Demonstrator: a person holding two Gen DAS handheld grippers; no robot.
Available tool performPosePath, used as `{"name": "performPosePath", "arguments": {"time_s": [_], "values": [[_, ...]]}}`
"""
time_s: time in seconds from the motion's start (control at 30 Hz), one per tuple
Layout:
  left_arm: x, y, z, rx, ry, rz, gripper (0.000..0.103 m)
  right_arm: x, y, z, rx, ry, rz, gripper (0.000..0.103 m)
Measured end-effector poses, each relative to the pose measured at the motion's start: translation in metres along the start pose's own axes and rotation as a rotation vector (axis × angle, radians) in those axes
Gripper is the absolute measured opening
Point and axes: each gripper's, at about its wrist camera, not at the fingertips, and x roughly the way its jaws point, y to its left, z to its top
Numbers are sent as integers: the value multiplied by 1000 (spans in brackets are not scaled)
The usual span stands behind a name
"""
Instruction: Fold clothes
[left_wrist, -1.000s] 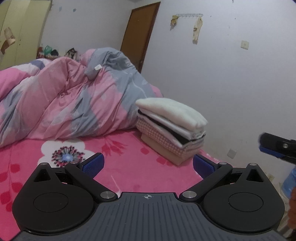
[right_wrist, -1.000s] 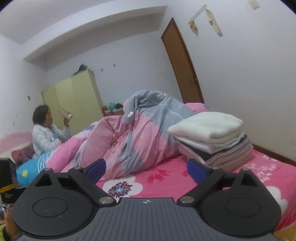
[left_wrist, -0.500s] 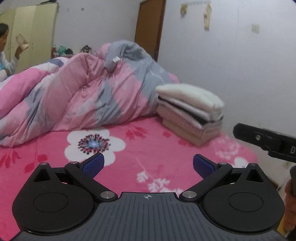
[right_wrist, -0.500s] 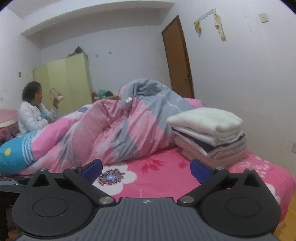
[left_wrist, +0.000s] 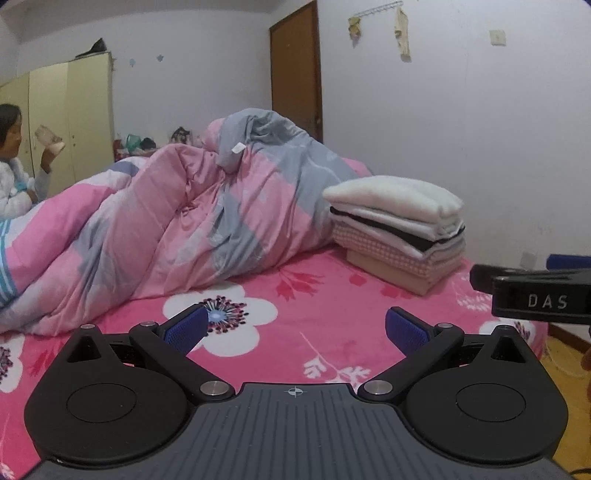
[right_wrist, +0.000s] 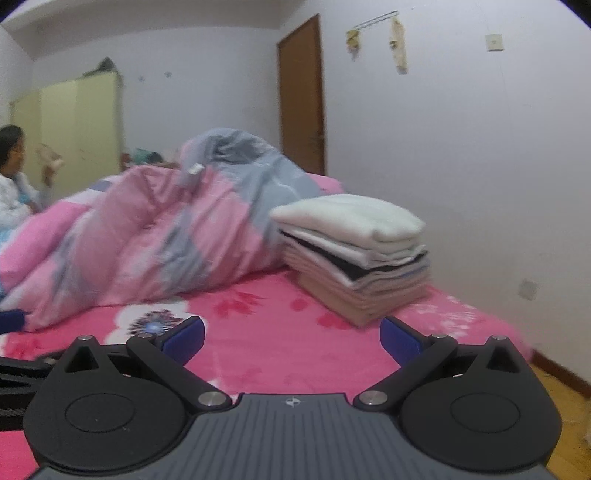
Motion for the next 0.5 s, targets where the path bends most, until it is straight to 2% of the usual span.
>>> {"name": "performPosePath", "arguments": {"time_s": [0.23,0.5], "values": [[1,3,-1,-13,-5,-20,103,6,1,-1,-11,31,-49,103],[8,12,-1,-93,-3,-52,103,0,4,1,-71,-15,-117,103]]}}
